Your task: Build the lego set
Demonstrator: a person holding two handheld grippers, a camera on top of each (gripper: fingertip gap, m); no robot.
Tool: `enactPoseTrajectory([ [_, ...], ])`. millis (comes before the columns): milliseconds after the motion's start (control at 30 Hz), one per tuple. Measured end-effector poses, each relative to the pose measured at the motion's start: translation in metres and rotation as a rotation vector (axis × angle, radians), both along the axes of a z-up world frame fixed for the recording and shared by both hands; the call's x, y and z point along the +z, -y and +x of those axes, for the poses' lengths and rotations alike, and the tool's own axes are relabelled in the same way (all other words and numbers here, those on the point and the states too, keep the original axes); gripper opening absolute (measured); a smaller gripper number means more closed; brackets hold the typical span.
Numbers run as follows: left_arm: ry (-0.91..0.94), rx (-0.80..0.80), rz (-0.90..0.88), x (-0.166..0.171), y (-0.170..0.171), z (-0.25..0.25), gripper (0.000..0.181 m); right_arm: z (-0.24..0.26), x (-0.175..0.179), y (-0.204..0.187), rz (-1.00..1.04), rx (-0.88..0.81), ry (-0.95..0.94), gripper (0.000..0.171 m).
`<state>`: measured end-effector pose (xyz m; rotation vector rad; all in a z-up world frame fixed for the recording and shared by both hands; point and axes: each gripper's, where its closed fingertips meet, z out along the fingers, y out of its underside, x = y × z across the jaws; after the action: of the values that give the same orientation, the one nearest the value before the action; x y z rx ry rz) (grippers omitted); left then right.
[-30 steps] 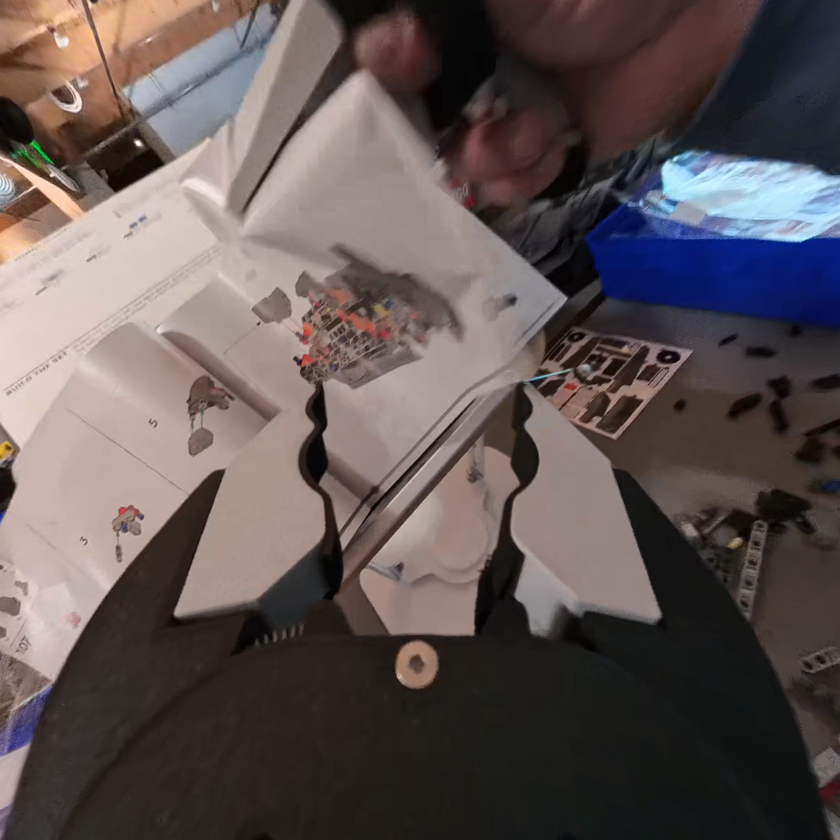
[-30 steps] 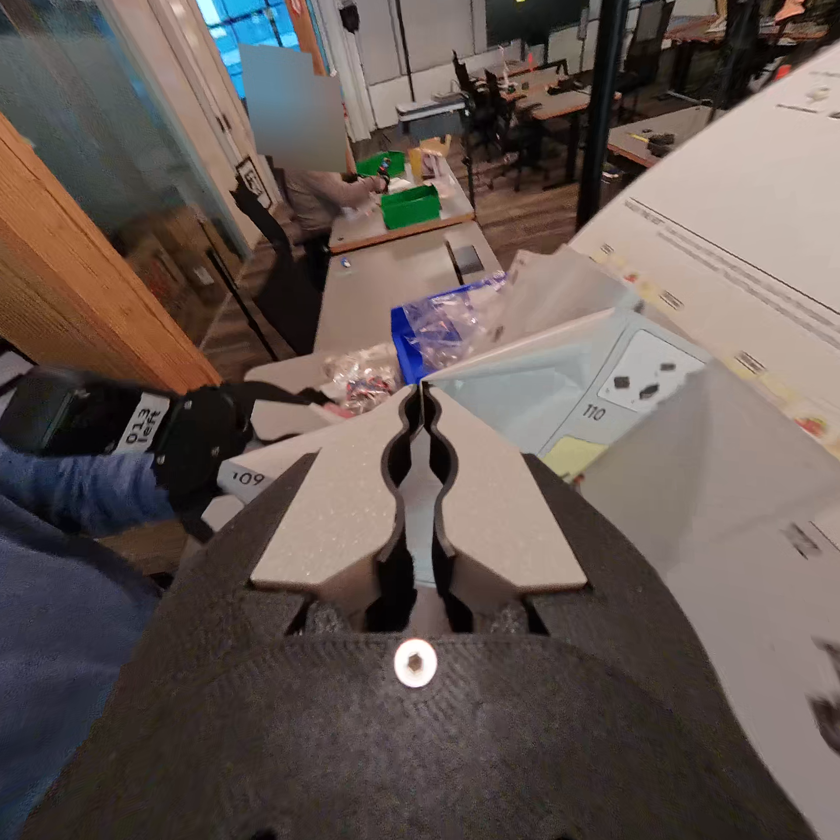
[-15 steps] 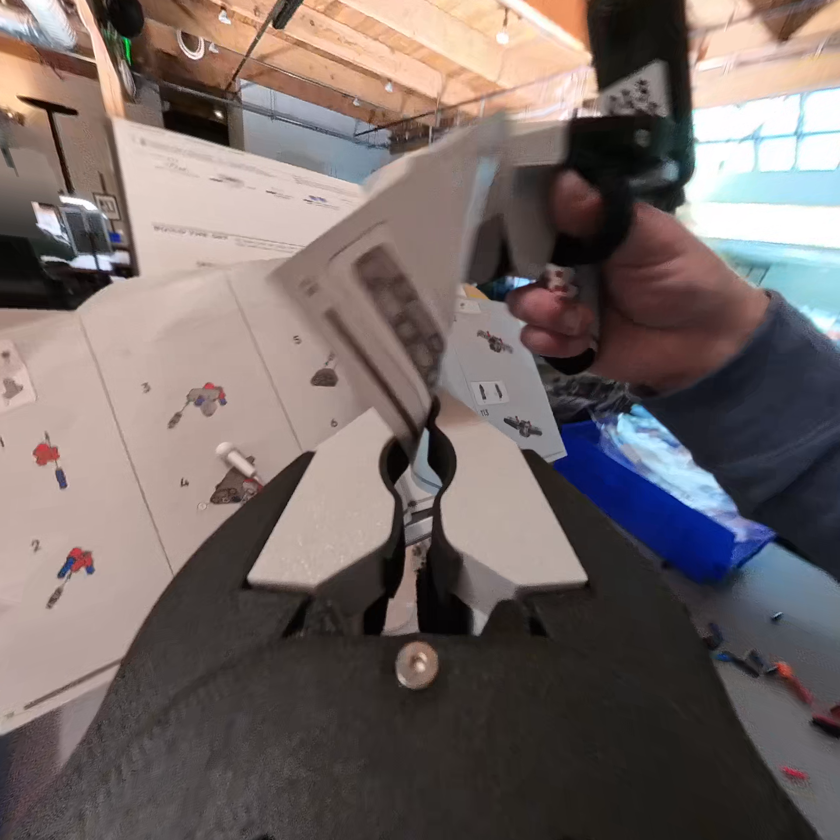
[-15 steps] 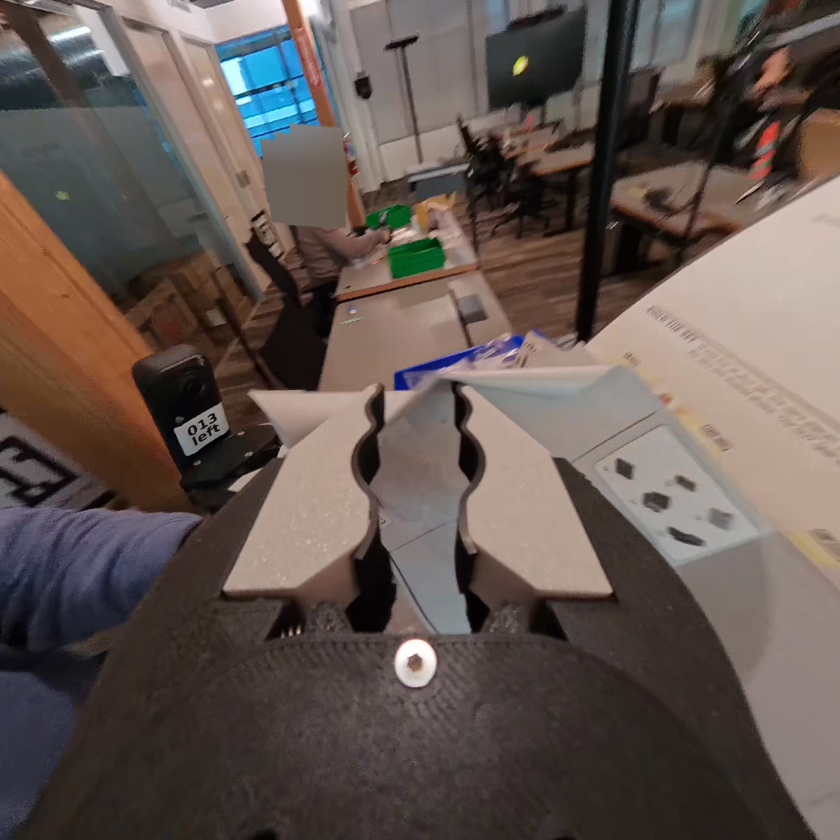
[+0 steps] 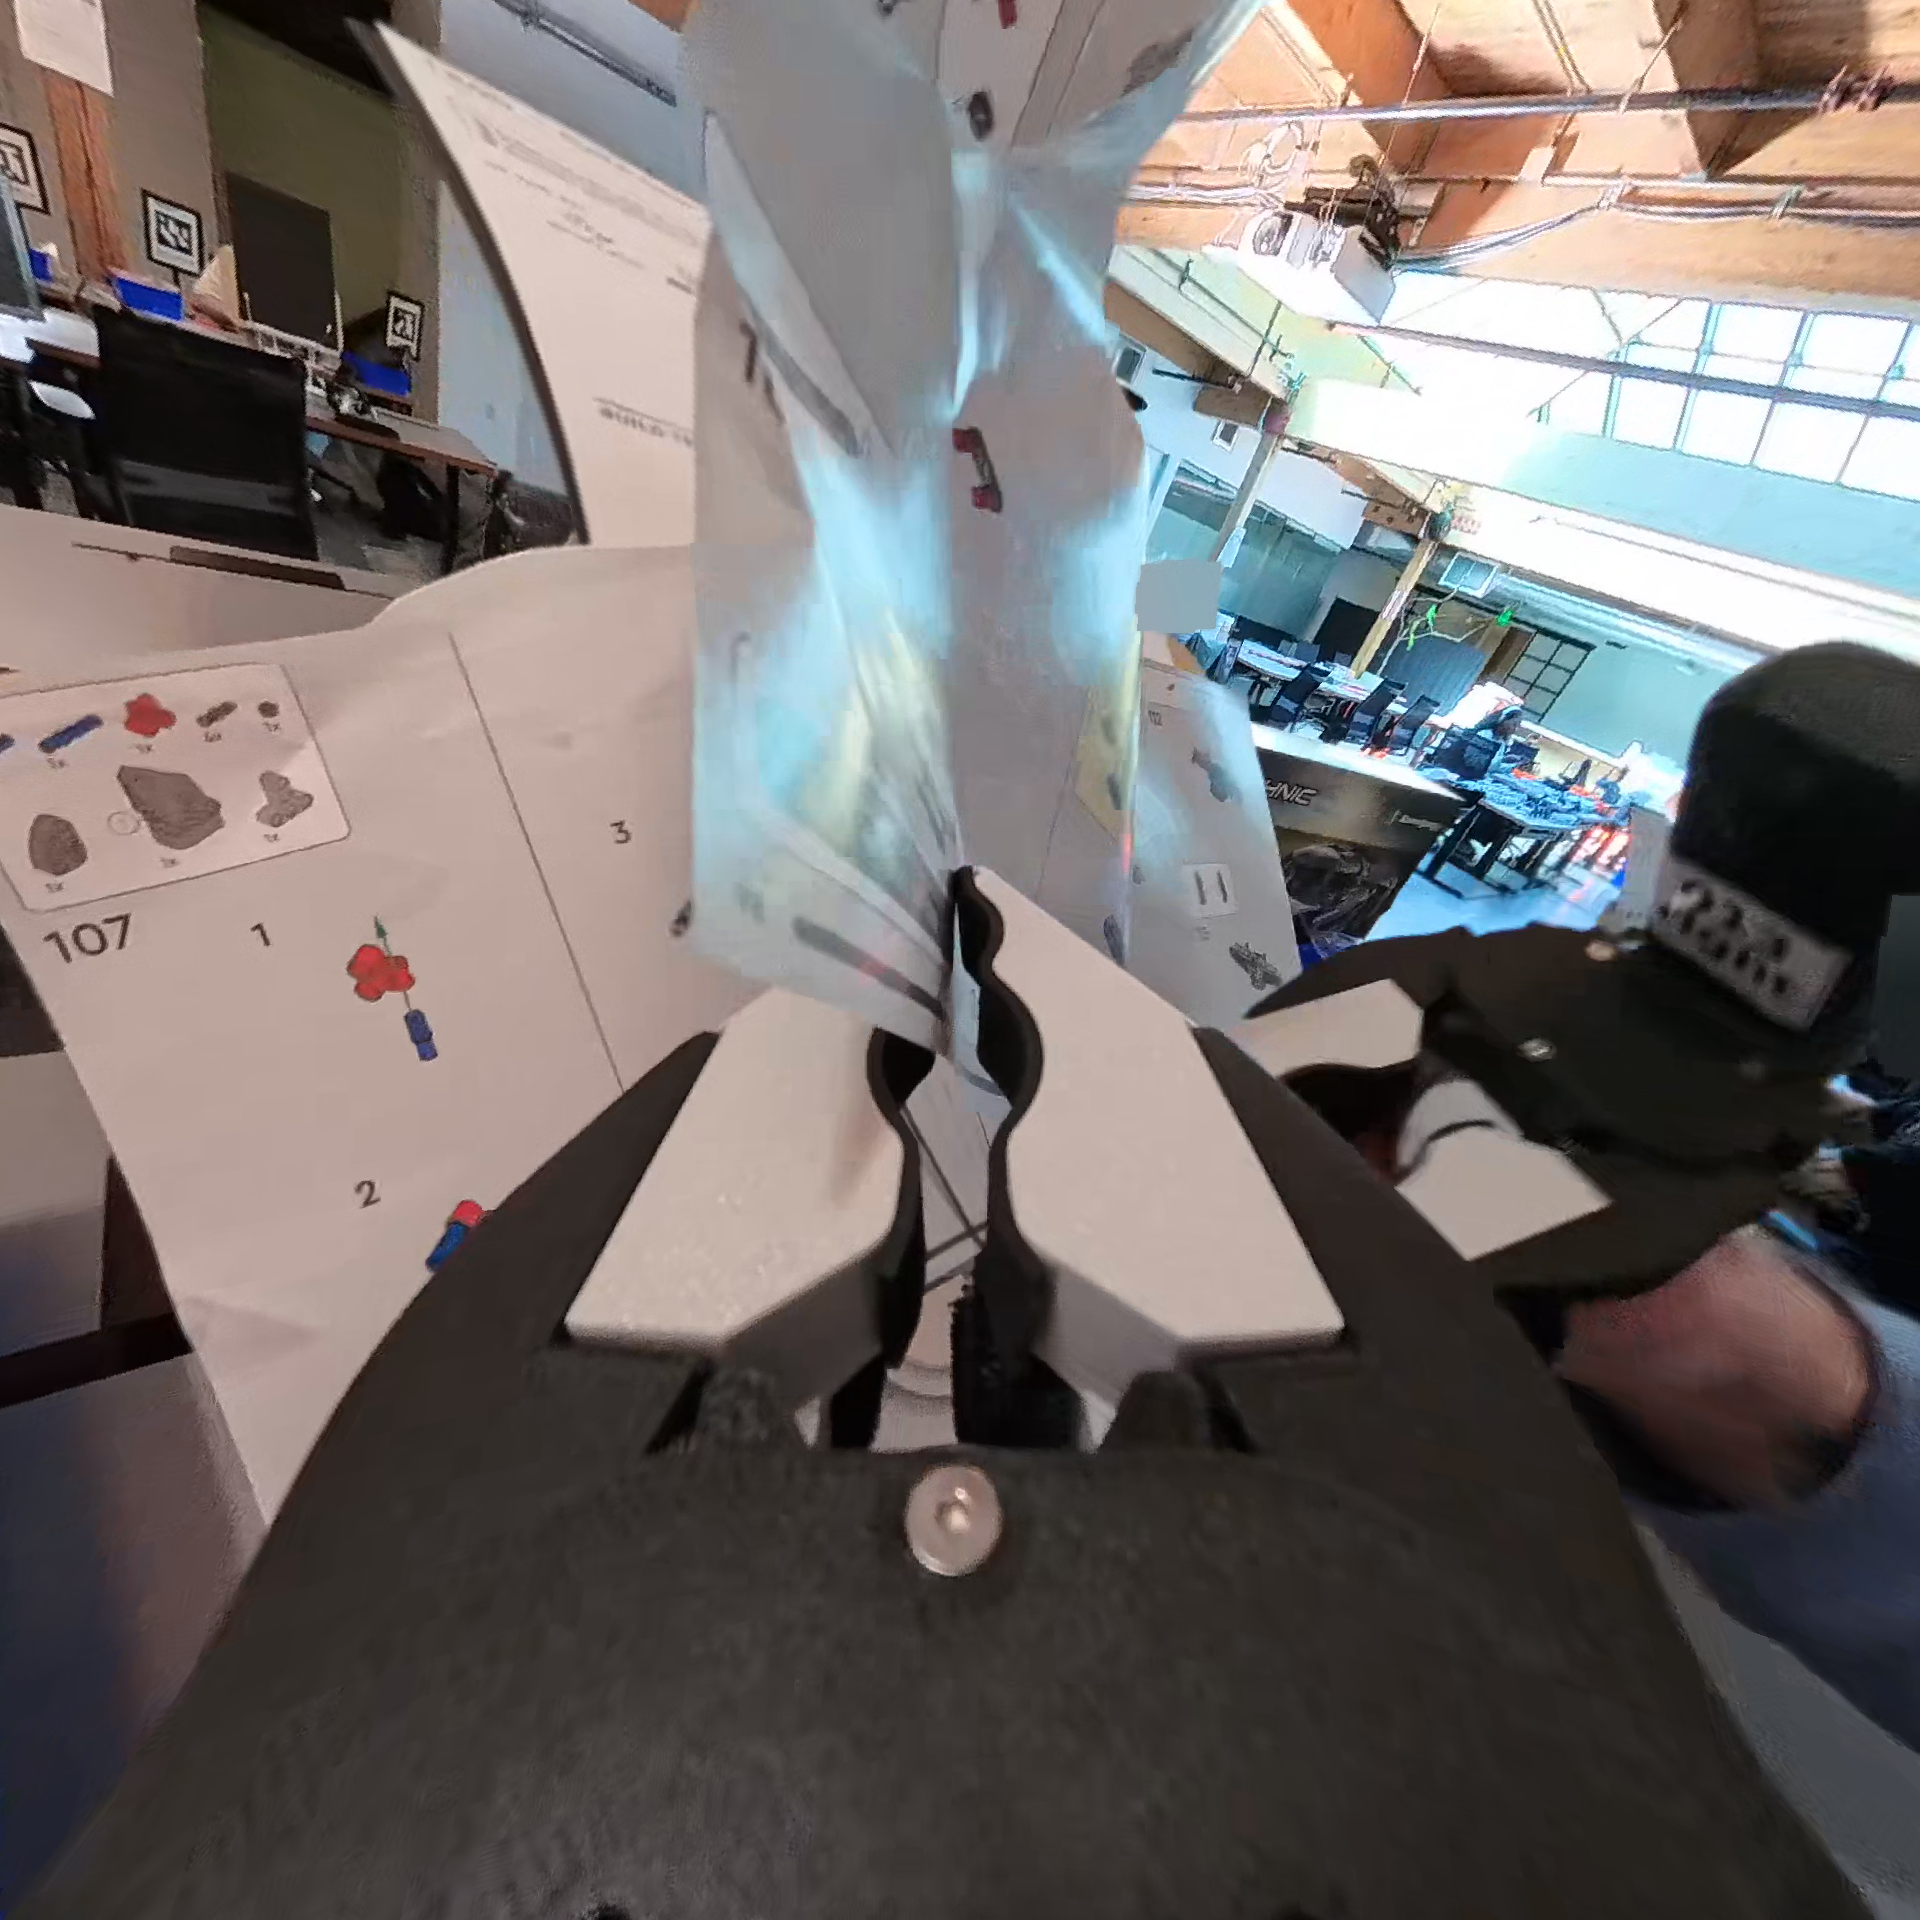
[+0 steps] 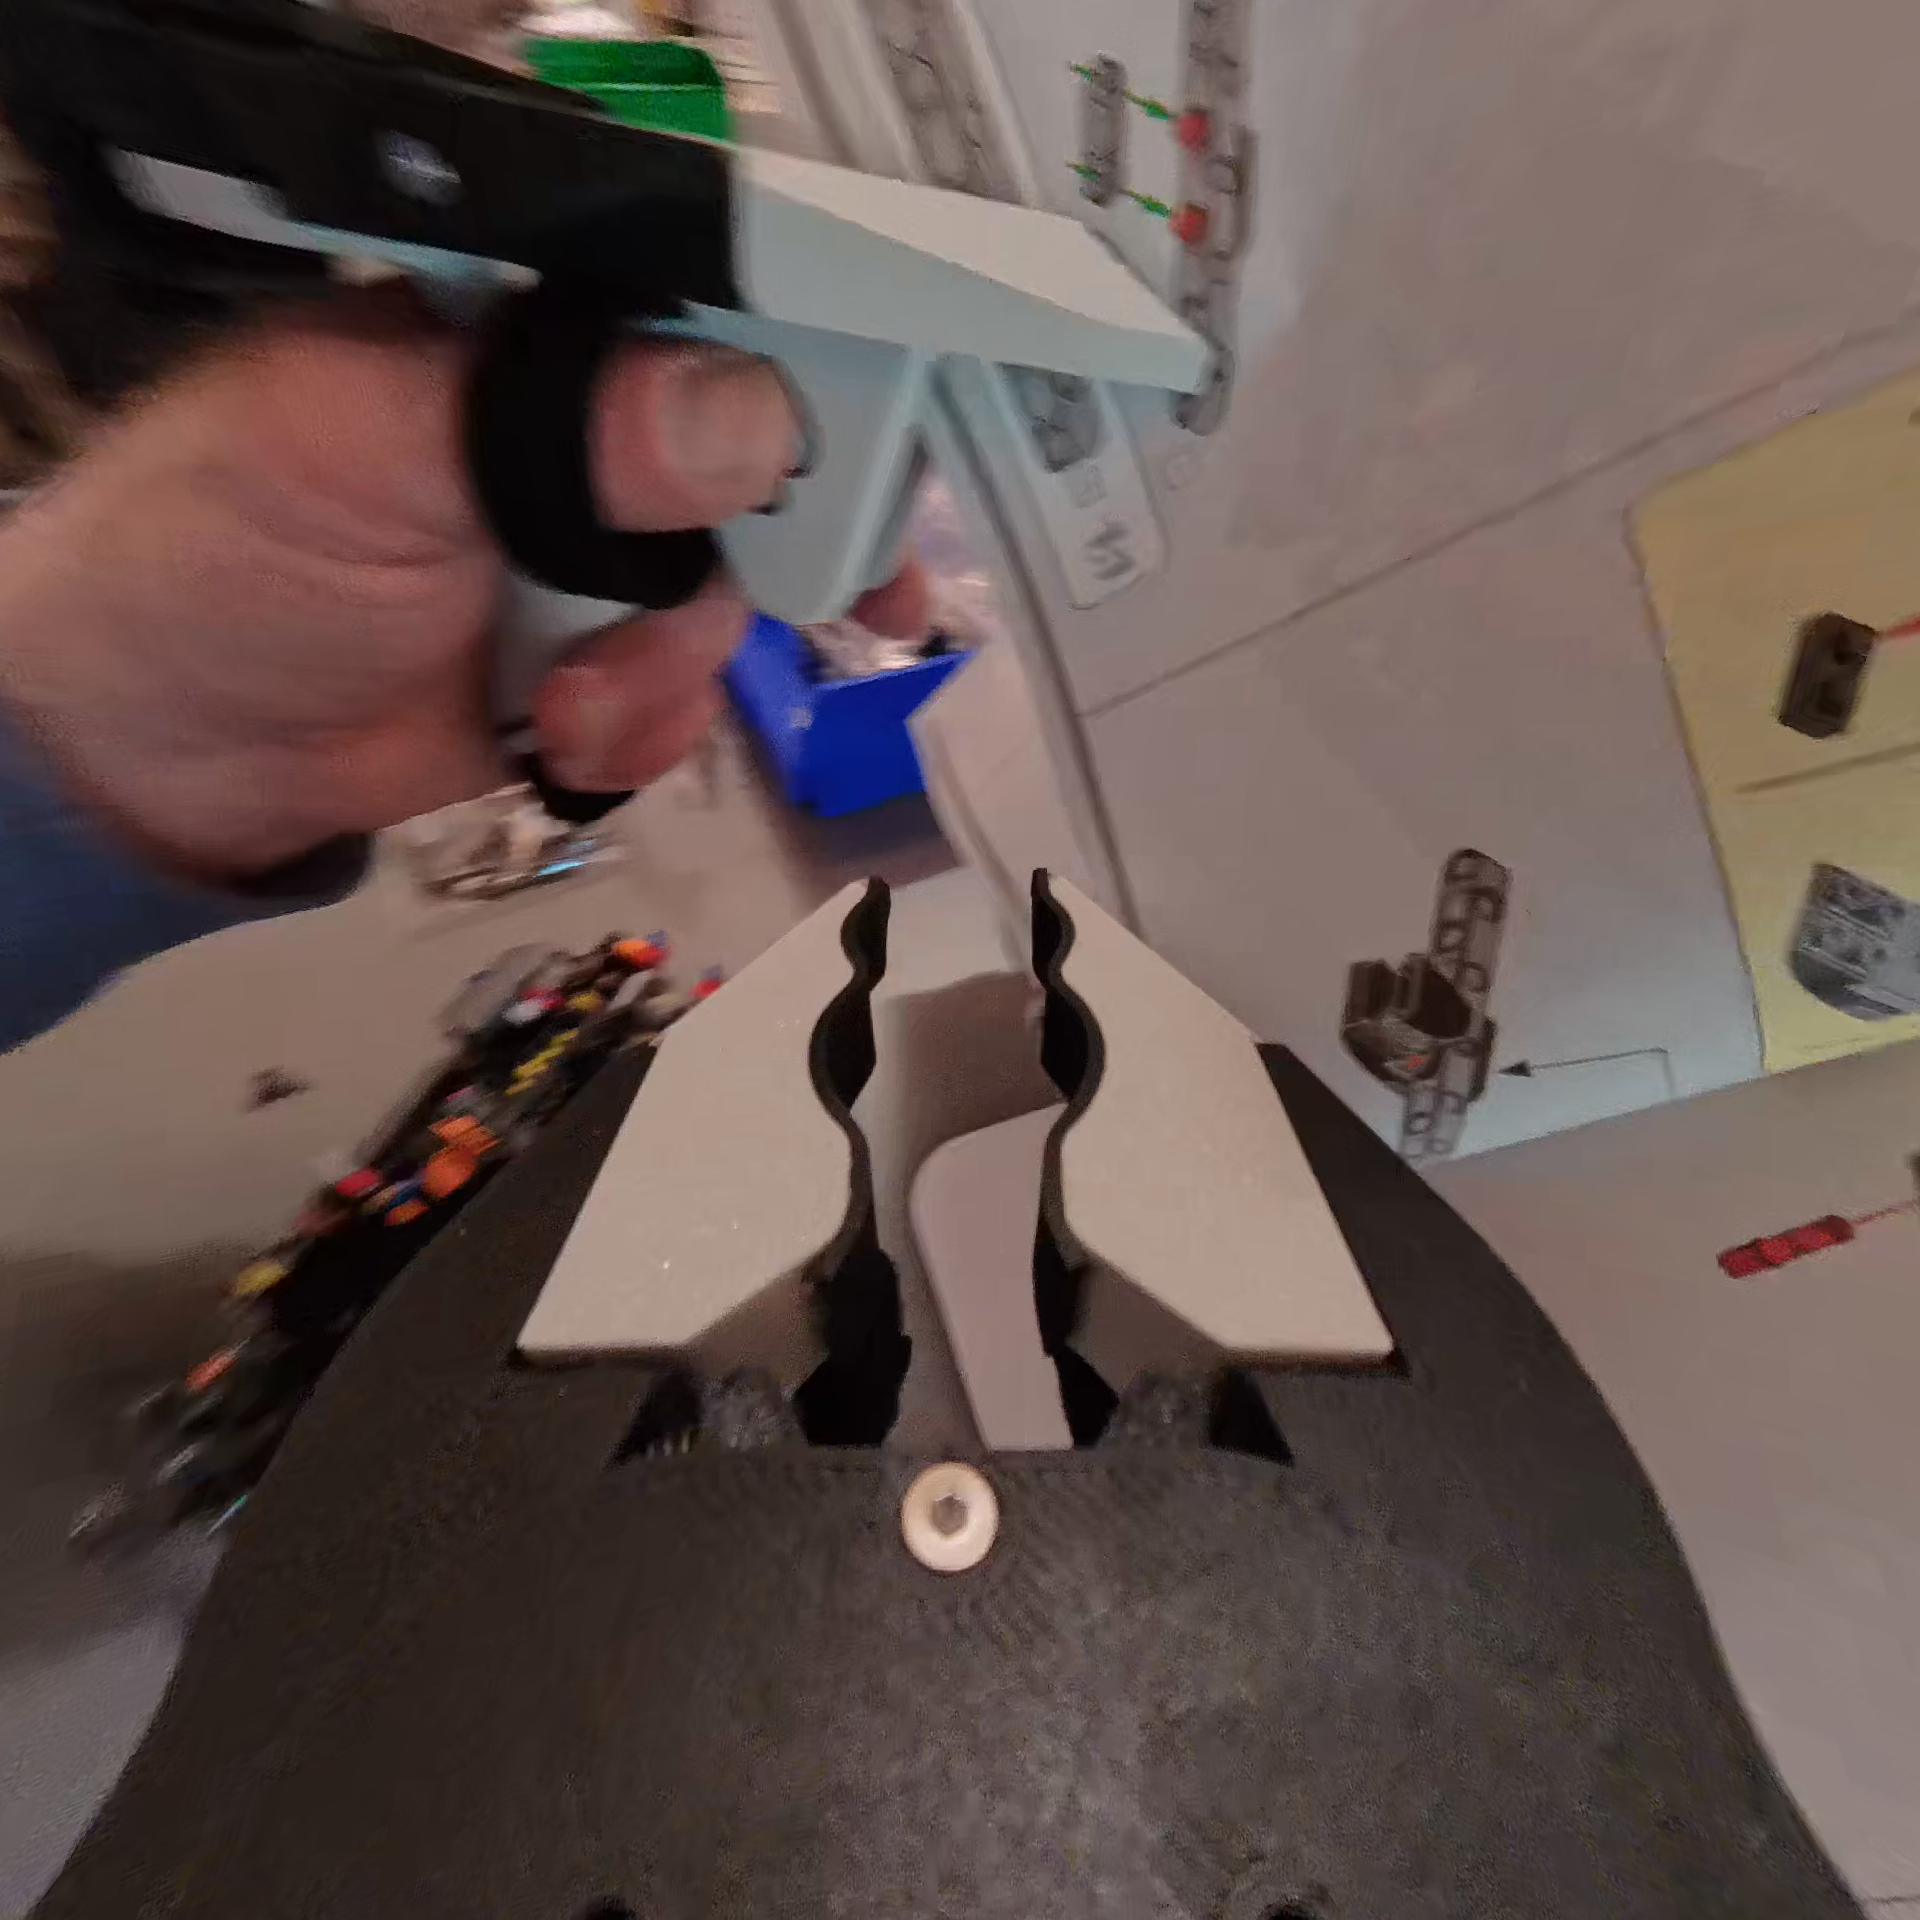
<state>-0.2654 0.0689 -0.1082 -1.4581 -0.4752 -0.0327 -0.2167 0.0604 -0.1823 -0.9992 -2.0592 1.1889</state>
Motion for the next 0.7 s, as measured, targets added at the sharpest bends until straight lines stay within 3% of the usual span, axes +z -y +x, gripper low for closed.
enactPoseTrajectory([
  [33, 0.012, -0.003, 0.000, -0.003, 0.000, -0.003, 0.000, -0.012, -0.006, -0.005, 0.032, -0.058, -0.024, 0.025],
  [233, 0.067, -0.017, 0.016, -0.019, -0.001, -0.015, 0.000, -0.032, -0.019, -0.016, 0.208, -0.210, -0.098, 0.013],
  [500, 0.079, -0.037, -0.010, -0.028, -0.002, -0.023, 0.000, -0.038, -0.027, -0.009, 0.445, -0.232, -0.107, 0.003],
  [700, 0.091, -0.041, -0.028, -0.038, -0.002, -0.027, 0.000, -0.037, -0.034, -0.003, 0.314, -0.184, -0.032, 0.000],
])
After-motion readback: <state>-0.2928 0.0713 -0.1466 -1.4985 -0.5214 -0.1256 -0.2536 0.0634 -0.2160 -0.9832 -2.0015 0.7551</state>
